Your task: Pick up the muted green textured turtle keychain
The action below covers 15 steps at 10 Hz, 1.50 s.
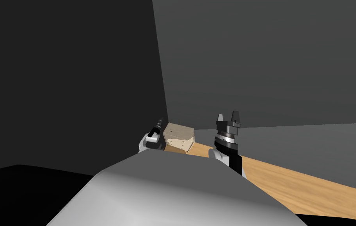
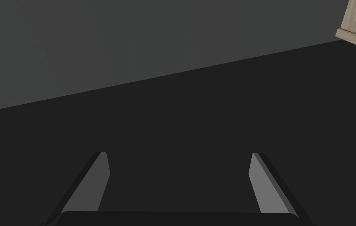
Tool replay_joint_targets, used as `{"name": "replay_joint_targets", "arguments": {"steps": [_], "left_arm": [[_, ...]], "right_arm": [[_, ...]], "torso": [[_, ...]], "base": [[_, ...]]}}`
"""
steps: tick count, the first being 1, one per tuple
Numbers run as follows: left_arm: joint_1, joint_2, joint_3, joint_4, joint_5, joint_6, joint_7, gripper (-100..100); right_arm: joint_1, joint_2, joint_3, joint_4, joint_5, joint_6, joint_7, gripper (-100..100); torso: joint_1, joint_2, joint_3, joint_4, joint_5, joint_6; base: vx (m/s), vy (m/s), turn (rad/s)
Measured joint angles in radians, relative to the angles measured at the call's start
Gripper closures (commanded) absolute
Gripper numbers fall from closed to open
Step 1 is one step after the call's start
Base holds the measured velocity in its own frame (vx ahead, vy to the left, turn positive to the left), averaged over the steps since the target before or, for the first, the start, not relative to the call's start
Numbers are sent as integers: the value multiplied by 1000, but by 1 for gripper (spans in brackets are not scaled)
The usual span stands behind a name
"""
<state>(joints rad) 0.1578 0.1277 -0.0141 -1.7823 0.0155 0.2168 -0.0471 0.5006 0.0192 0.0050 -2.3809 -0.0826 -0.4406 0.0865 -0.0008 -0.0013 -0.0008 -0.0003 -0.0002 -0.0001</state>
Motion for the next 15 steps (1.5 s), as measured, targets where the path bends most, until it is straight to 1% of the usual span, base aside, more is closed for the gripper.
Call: {"name": "replay_joint_targets", "arguments": {"steps": [1, 2, 3, 4, 5, 6, 7, 8, 9, 12, 14, 15], "left_arm": [[-21, 7, 2, 34, 4, 26, -6, -100], [-32, 2, 3, 60, 2, 47, -11, -100], [-43, 14, 4, 81, 10, 75, -14, -100], [-53, 16, 5, 95, 12, 101, -17, -100], [-74, 14, 7, 121, 10, 131, -22, -100], [-82, 22, 7, 137, 16, 153, -25, -100], [-106, 24, 10, 168, 18, 182, -29, -100], [-114, 19, 10, 184, 14, 203, -33, -100], [-135, 26, 12, 227, 19, 222, -38, -100], [-159, 23, 13, 271, 16, 289, -50, -100], [-191, 25, 16, 315, 17, 339, -58, -100], [-214, 34, 18, 355, 24, 360, -63, -100]], "right_arm": [[0, 0, 0, 0, 0, 0, 0, 0], [0, 0, 0, 0, 0, 0, 0, 0], [0, 0, 0, 0, 0, 0, 0, 0], [0, 0, 0, 0, 0, 0, 0, 0], [0, 0, 0, 0, 0, 0, 0, 0], [0, 0, 0, 0, 0, 0, 0, 0], [0, 0, 0, 0, 0, 0, 0, 0], [0, 0, 0, 0, 0, 0, 0, 0], [0, 0, 0, 0, 0, 0, 0, 0], [0, 0, 0, 0, 0, 0, 0, 0], [0, 0, 0, 0, 0, 0, 0, 0], [0, 0, 0, 0, 0, 0, 0, 0]], "torso": [[0, 0, 0, 0, 0, 0], [0, 0, 0, 0, 0, 0], [0, 0, 0, 0, 0, 0], [0, 0, 0, 0, 0, 0], [0, 0, 0, 0, 0, 0], [0, 0, 0, 0, 0, -1], [0, 0, 0, 0, 0, 0], [0, 0, 0, 0, 0, -1], [0, 0, 0, 0, 0, 0], [0, 0, 0, 0, 0, -1], [0, 0, 0, 0, 0, -1], [0, 0, 0, 0, 0, 0]], "base": [[23, -5, -50], [25, -11, -89], [20, -6, -47], [21, -7, -83], [17, -4, -61], [18, -6, -98], [16, -3, -54], [19, -8, -85], [16, -7, -52], [19, -6, -77], [19, -5, -88], [18, -2, -37]]}}
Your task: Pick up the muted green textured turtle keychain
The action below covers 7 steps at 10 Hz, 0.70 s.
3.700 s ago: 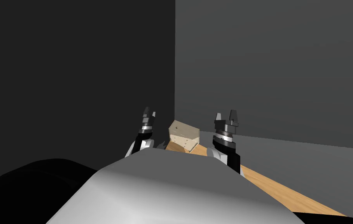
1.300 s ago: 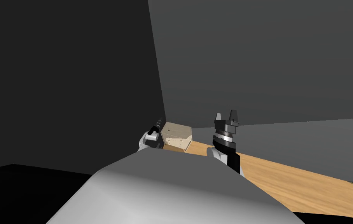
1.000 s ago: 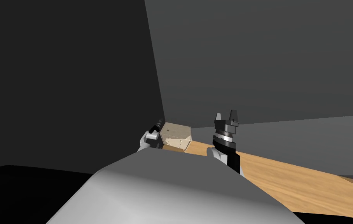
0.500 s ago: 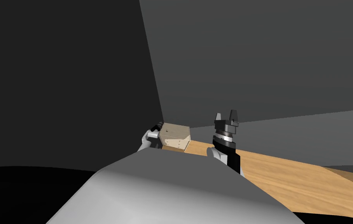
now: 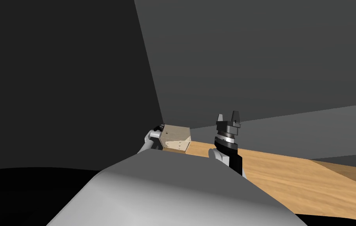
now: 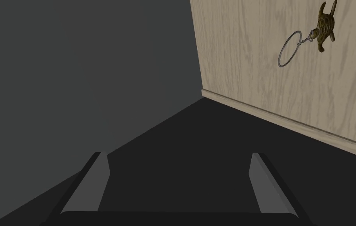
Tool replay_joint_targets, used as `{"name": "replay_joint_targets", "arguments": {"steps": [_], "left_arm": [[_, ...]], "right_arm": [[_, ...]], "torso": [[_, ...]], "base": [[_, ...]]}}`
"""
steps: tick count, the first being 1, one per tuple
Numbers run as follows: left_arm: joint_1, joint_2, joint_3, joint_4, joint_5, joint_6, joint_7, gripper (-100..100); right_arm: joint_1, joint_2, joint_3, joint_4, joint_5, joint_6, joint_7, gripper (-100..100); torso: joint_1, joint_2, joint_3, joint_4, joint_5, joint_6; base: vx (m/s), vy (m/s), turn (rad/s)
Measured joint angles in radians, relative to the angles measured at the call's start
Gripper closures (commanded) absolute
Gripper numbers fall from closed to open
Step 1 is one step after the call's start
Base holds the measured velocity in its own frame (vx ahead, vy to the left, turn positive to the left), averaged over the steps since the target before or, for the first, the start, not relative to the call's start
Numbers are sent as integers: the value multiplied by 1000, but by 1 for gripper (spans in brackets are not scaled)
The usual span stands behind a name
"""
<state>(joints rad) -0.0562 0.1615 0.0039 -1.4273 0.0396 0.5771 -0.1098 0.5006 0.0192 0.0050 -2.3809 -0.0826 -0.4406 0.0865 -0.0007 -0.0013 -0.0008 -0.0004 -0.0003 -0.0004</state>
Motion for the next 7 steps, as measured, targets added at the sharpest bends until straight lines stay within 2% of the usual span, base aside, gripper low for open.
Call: {"name": "replay_joint_targets", "arguments": {"steps": [1, 4, 7], "left_arm": [[-3, -1, 0, 6, -1, 22, -3, -100], [-54, 6, 4, 83, 3, 105, -18, -100], [-83, 10, 6, 139, 3, 181, -29, -100]], "right_arm": [[0, 0, 0, 0, 0, 0, 0, 0], [0, 0, 0, 0, 0, 0, 0, 0], [0, 0, 0, 0, 0, 0, 0, 0]], "torso": [[0, 0, 0, 0, 0, -1], [0, 0, 0, 0, 0, -1], [0, 1, 0, 0, 0, 0]], "base": [[20, -7, -74], [23, -7, -87], [14, -3, -54]]}}
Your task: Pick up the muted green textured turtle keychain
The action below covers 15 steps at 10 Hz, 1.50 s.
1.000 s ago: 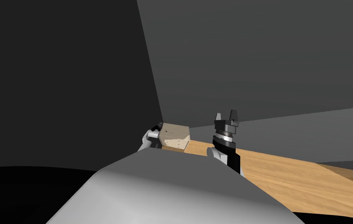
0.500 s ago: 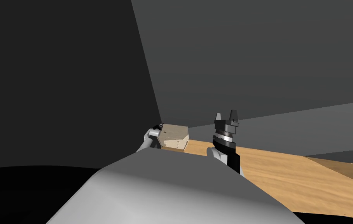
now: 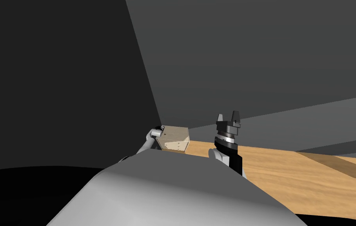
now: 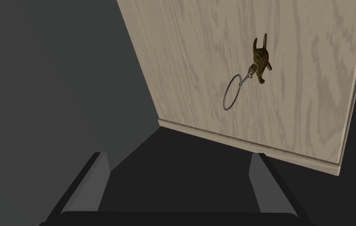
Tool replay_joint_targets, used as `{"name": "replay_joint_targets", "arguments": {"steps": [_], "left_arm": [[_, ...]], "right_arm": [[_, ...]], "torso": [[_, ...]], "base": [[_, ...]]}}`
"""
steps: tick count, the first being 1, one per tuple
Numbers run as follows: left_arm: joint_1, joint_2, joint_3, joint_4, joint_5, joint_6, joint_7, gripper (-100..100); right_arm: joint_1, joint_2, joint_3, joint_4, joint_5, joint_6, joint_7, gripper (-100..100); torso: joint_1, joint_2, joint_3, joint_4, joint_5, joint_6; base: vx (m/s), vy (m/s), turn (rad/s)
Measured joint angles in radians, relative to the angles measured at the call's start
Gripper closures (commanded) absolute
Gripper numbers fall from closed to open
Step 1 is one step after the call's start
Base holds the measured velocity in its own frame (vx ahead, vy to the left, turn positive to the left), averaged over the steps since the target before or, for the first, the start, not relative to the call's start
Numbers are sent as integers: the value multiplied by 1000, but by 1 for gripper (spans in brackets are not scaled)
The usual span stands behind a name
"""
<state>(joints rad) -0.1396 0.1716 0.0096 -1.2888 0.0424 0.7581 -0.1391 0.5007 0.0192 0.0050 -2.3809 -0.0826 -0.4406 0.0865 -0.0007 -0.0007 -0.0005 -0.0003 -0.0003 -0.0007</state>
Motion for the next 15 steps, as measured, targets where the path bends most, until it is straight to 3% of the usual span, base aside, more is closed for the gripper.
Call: {"name": "replay_joint_targets", "arguments": {"steps": [12, 13, 14, 15], "left_arm": [[-165, 27, 14, 290, 17, 273, -53, -100], [-166, 27, 14, 293, 17, 277, -54, 0], [-166, 27, 14, 293, 17, 276, -54, -100], [-158, 25, 12, 299, 15, 266, -52, -100]], "right_arm": [[0, 0, 0, 0, 0, 0, 0, 0], [0, 0, 0, 0, 0, 0, 0, 0], [0, 0, 0, 0, 0, 0, 0, 0], [0, 0, 0, 0, 0, 0, 0, 0]], "torso": [[0, 0, 0, 0, 0, 0], [0, 1, 0, 0, 0, -1], [0, 1, 1, 0, 0, -1], [0, 1, 1, 0, 0, -1]], "base": [[19, -3, -69], [0, 0, 0], [0, 0, 0], [0, 0, 0]]}}
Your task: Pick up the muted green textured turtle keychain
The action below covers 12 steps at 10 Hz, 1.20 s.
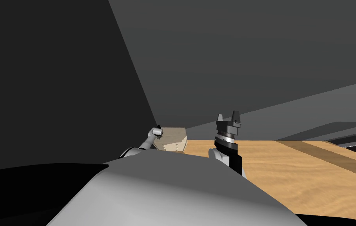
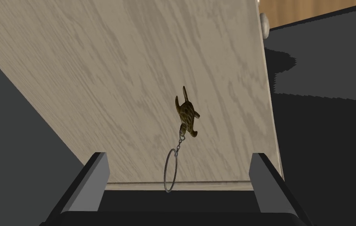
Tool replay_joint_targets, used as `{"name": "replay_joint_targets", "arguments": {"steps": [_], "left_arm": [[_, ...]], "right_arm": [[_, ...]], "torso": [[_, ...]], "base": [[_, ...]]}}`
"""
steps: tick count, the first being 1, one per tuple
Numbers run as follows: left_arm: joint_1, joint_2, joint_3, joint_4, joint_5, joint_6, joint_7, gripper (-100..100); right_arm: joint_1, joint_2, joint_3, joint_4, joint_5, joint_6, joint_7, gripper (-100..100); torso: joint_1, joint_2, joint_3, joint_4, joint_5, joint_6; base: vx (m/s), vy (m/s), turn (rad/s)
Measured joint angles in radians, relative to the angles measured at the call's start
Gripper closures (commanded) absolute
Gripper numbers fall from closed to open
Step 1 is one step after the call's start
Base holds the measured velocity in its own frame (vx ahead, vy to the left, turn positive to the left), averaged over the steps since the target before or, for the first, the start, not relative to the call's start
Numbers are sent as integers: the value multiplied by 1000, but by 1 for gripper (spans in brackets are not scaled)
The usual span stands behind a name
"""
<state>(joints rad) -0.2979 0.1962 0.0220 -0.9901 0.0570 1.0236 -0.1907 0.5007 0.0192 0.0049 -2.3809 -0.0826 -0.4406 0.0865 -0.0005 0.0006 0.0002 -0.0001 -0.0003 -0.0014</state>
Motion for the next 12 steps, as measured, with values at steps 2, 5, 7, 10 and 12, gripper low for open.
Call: {"name": "replay_joint_targets", "arguments": {"steps": [2, 5, 7, 10, 12], "left_arm": [[5, -5, -3, 35, -5, -40, 6, -100], [8, -5, -2, 53, -4, -62, 6, 100], [3, -4, -5, 50, -6, -64, 2, 100], [4, -5, -5, 50, -6, -63, 2, 100], [-2, -1, -1, 30, -1, -31, 2, 100]], "right_arm": [[0, 0, 0, 0, 0, 0, 0, 0], [0, 0, 0, 0, 0, 0, 0, 0], [0, 0, 0, 0, 0, 0, 0, 0], [0, 0, 0, 0, 0, 0, 0, 0], [0, 0, 0, 0, 0, 0, 0, 0]], "torso": [[0, 0, 0, 0, 0, 0], [0, 0, 0, 0, 0, 0], [2, 1, -1, -2, 2, -3], [3, 1, -1, -2, 2, -3], [2, 1, 0, -1, 2, -3]], "base": [[-2, 2, -6], [0, 0, 0], [-1, 0, -6], [2, -1, 3], [0, 0, 0]]}}
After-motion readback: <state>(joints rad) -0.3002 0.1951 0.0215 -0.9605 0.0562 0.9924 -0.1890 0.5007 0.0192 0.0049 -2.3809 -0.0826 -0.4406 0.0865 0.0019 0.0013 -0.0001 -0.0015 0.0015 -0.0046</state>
